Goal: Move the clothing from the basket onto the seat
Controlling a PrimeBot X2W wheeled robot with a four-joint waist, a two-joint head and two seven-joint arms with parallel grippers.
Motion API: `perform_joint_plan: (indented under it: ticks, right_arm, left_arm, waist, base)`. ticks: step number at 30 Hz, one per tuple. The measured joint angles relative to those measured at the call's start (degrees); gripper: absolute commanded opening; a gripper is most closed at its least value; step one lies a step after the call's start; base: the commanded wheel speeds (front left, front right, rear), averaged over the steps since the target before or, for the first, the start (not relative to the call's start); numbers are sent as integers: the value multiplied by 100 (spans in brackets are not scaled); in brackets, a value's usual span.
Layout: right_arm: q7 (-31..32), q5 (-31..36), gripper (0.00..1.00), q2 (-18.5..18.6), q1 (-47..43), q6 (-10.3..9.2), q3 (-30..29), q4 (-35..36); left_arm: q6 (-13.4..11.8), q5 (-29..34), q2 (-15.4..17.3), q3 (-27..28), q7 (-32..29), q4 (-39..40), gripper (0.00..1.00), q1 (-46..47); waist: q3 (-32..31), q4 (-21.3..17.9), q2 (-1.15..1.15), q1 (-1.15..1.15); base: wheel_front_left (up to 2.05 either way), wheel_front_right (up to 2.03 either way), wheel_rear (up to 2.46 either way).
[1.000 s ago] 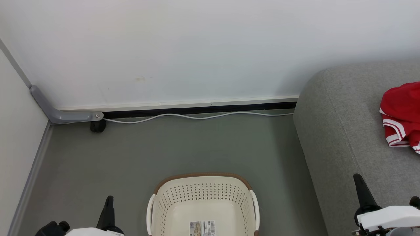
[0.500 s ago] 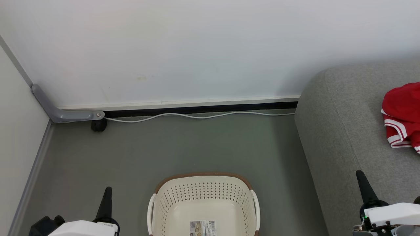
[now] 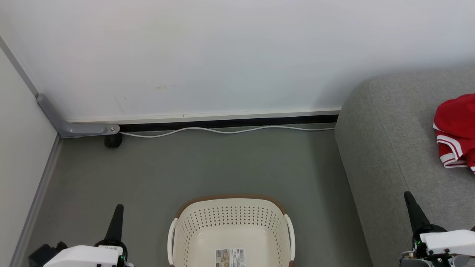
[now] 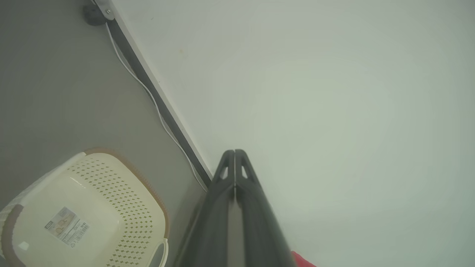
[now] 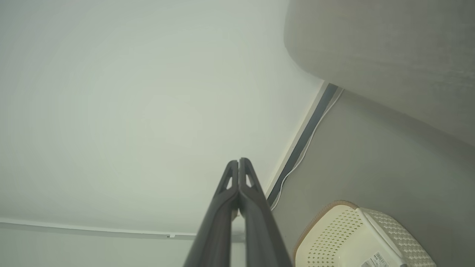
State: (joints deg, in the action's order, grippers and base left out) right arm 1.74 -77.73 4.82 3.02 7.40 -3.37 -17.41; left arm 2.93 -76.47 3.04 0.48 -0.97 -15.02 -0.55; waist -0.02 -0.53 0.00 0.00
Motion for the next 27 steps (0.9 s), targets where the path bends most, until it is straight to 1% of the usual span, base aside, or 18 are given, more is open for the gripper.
perform_joint_plan:
  ticks: [6, 7, 24, 27]
  right_arm:
    - [80, -328, 0, -71, 6, 0, -77, 29]
    - [127, -445, 0, -78, 8, 0, -126, 38]
    - [416, -1332, 0, -230, 59, 0, -388, 151]
    - [428, -1379, 0, -248, 59, 0, -398, 155]
  left_arm:
    - [77, -377, 0, 59, -91, -11, 0, 96]
    - [119, -534, 0, 76, -127, -12, 0, 132]
    - [379, -1584, -3, 255, -410, -30, 0, 334]
    - [414, -1642, -4, 270, -413, -30, 0, 348]
  waist:
    - [5, 13, 0, 0]
    - [6, 17, 0, 0]
    - [20, 52, 0, 0]
    - [20, 53, 0, 0]
  base:
    - [0, 0, 0]
    - [0, 0, 0]
    - [0, 0, 0]
    - [0, 0, 0]
